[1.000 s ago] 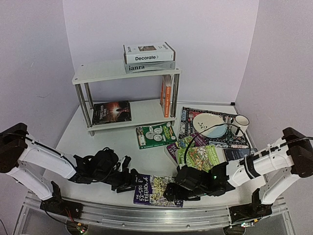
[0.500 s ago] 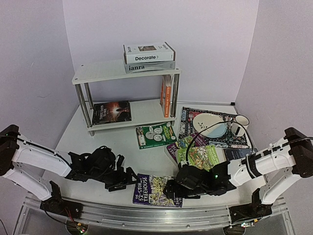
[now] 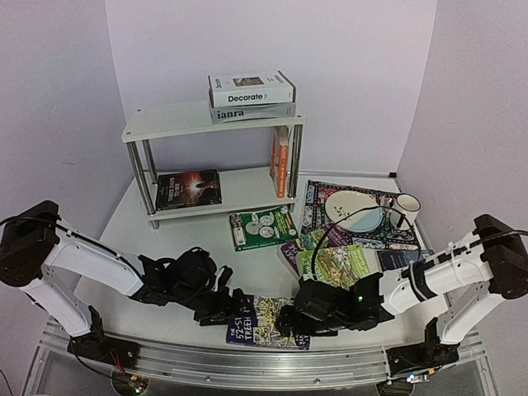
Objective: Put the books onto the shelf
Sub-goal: Move the book to the center of the board, then pick up the book from the center of the board.
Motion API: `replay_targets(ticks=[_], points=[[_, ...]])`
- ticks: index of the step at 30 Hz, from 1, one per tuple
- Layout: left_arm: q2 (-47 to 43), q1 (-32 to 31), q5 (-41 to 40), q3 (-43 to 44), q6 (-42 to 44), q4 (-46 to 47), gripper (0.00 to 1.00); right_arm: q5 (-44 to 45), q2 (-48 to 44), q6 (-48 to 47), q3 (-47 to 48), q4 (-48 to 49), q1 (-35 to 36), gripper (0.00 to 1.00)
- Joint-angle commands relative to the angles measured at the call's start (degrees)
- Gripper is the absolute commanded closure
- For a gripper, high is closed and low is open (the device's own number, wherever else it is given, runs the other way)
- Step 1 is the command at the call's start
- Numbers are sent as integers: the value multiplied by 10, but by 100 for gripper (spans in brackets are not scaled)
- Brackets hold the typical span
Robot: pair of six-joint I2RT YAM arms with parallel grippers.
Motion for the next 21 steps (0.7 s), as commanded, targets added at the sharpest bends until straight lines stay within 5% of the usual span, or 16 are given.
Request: replay_targets(ticks=[1, 15, 18, 21], points=[[3, -4, 5, 21, 6, 21, 11, 4, 1, -18, 37, -3, 4, 2], [-92, 5, -62, 14, -12, 26, 13, 41, -35, -80, 127, -28, 3, 5], [-116, 8, -96, 4, -21, 26, 16, 75, -49, -97, 151, -70, 1, 12], [-121, 8, -115, 3, -27, 26, 19, 108, -65, -105, 159, -101, -7, 32]])
